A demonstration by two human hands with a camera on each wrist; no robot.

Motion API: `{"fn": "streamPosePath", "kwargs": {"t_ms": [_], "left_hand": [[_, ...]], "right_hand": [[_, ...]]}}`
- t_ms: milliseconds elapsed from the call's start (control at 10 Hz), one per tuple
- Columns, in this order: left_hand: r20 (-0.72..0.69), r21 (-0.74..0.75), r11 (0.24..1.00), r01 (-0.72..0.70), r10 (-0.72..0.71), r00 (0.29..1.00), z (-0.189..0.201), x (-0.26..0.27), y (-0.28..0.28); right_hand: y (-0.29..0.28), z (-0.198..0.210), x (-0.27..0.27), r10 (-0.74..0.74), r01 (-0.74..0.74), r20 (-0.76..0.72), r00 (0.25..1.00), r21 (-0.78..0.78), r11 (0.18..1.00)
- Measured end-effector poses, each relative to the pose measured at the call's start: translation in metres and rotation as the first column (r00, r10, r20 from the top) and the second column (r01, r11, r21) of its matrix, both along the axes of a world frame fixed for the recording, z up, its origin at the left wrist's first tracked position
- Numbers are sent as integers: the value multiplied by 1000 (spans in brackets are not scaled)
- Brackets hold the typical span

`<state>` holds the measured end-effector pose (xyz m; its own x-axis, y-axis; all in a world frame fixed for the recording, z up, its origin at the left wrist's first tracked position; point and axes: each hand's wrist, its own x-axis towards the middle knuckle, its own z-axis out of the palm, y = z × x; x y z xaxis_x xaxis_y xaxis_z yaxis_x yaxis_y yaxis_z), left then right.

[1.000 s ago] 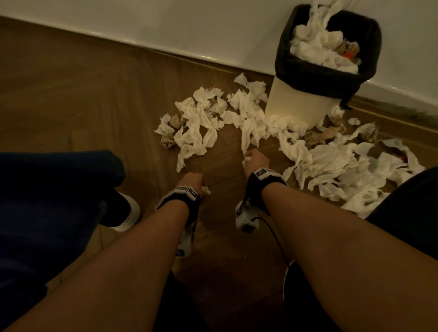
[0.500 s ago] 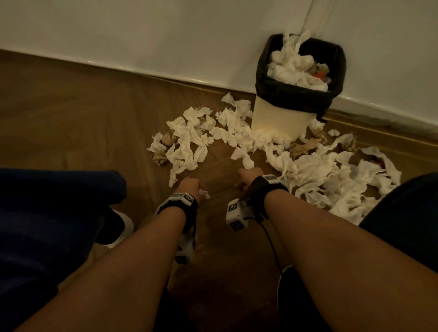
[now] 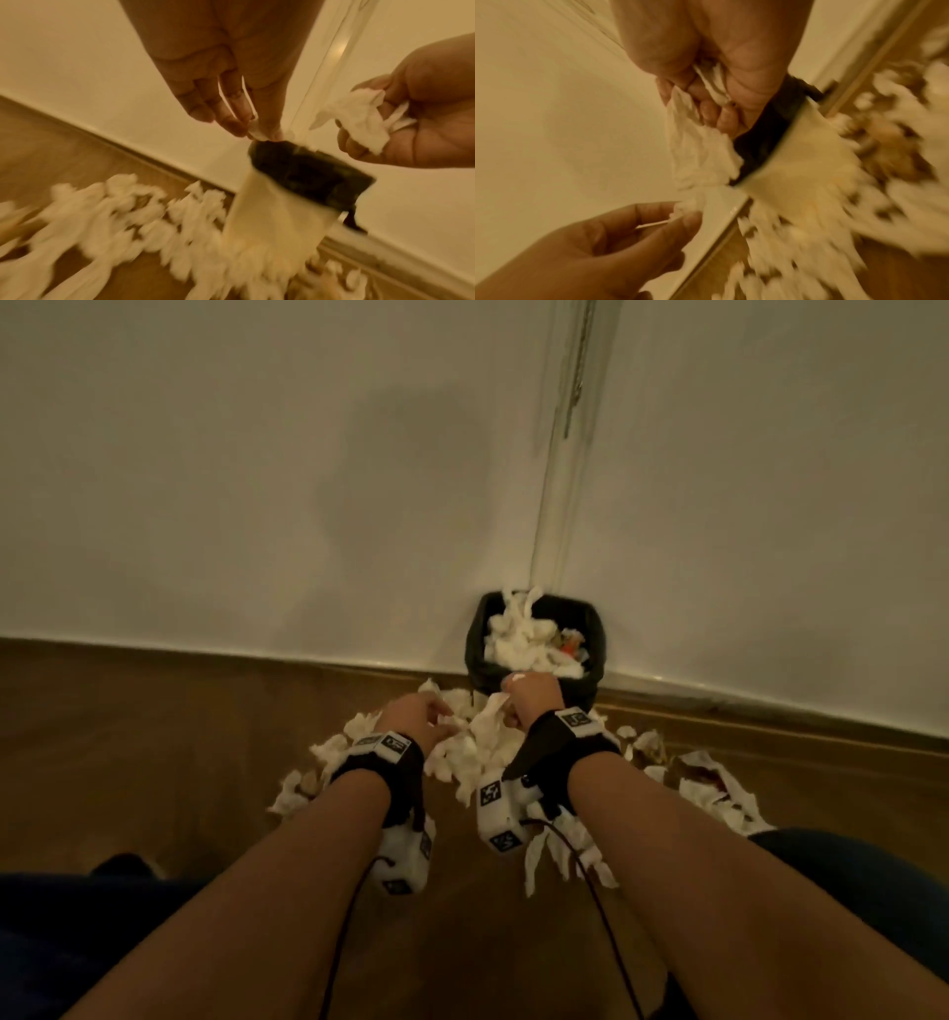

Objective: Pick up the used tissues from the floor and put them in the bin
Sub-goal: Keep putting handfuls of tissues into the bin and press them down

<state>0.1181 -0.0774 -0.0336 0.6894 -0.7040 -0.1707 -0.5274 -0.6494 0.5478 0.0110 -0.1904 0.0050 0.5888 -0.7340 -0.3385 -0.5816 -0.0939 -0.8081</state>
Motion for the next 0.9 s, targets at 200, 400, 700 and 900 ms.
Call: {"fn": "streamPosePath", "kwargs": {"t_ms": [200, 400, 700, 900], "left_hand": [[50, -224, 974, 38, -27, 998, 66, 9, -72], [140, -206, 972, 109, -81, 987, 67, 21, -121], [152, -156, 982, 103, -79, 985, 36, 38, -162], [146, -87, 984, 154, -140, 979, 33, 36, -187]], "right_hand": [[-67, 63, 7, -233, 201, 258, 938, 142, 969], [-108, 47, 14, -199, 197, -12, 980, -112, 974], [-157, 17, 32, -246, 236, -18, 969, -233, 944], [-169, -9, 44, -279, 240, -64, 958, -352, 905]]}}
